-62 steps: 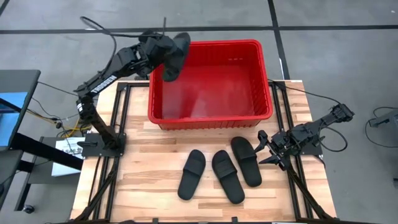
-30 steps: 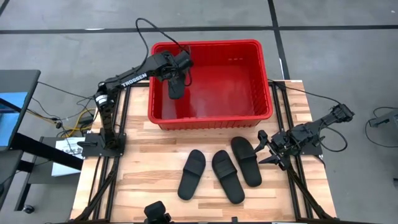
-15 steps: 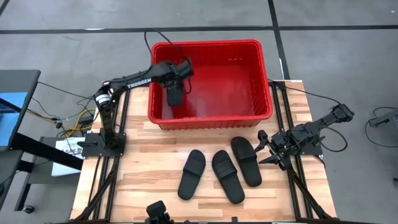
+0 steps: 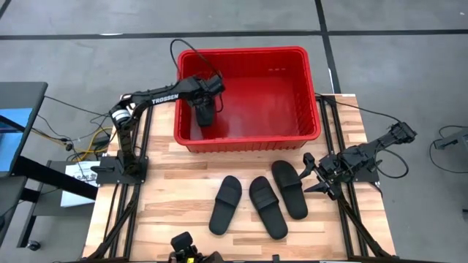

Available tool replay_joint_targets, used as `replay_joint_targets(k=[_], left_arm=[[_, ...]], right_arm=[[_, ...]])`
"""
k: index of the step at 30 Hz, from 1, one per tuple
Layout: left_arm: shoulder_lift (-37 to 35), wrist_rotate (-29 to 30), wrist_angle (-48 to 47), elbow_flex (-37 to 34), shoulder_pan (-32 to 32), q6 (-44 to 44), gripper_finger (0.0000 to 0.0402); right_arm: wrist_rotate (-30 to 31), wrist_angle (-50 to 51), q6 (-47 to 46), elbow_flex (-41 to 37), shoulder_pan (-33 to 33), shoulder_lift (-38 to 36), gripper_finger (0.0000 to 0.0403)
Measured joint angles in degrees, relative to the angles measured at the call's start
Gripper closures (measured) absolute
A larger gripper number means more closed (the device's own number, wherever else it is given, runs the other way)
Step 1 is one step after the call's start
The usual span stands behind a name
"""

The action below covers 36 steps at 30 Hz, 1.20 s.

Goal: Pick and place slides into bin
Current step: Put the black slipper into the red bin

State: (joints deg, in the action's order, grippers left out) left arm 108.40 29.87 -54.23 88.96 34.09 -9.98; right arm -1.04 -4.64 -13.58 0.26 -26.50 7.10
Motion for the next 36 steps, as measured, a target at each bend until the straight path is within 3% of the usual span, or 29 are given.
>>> replay_joint_targets(k=[23, 36], left_arm=[[0.2, 3.7, 1.0, -0.3, 1.6, -3.1, 0.0401], [0.4, 1.8, 1.0, -0.3, 1.6, -3.4, 0.0401]], right_arm=[[0.0, 0.0, 0.0, 0.0, 0.0, 0.0, 0.017], [0.0, 0.0, 0.0, 0.0, 0.0, 0.0, 0.017]])
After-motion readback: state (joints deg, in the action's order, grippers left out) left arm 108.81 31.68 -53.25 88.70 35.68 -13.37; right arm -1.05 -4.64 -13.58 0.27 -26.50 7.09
